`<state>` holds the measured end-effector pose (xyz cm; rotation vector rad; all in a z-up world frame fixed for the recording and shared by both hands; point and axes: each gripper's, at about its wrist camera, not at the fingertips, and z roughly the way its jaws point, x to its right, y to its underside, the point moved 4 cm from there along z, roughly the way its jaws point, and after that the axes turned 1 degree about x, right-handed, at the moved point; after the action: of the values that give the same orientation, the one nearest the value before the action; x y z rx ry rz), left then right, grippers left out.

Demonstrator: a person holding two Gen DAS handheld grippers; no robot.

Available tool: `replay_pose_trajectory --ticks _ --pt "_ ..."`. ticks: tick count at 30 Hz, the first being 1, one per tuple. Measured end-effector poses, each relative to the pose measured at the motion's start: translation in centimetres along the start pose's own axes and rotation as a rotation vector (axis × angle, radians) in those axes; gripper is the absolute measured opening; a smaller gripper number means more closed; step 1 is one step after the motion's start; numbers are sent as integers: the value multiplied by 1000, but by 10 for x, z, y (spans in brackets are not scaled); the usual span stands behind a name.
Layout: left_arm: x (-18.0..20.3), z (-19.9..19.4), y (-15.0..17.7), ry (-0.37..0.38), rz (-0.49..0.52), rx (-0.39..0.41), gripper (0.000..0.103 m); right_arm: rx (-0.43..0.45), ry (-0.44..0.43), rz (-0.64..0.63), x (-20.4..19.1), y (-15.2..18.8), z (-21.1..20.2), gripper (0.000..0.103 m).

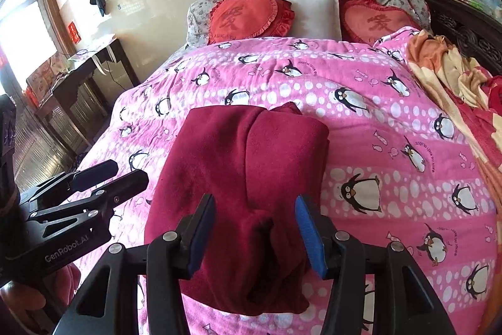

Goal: Fold small clothes

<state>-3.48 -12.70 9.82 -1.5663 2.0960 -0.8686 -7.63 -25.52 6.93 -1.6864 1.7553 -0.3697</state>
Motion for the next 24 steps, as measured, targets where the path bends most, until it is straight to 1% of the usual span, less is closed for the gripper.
replay_pose_trajectory --ticks 2,4,5,13,24 --pt "-2 -3 0 -8 -5 4 57 5 7 -3 -2 -1 -1 55" --pt "-4 -5 0 -15 -9 5 57 15 6 2 -4 -1 -4 64" --pt "-4 -6 0 -16 -12 7 57 19 6 4 -3 -2 -4 66" --pt "0 -9 0 -22 -7 9 57 22 16 4 -2 -3 -8 66" --pt "5 -2 2 -16 -3 -9 57 5 13 22 2 0 -5 66"
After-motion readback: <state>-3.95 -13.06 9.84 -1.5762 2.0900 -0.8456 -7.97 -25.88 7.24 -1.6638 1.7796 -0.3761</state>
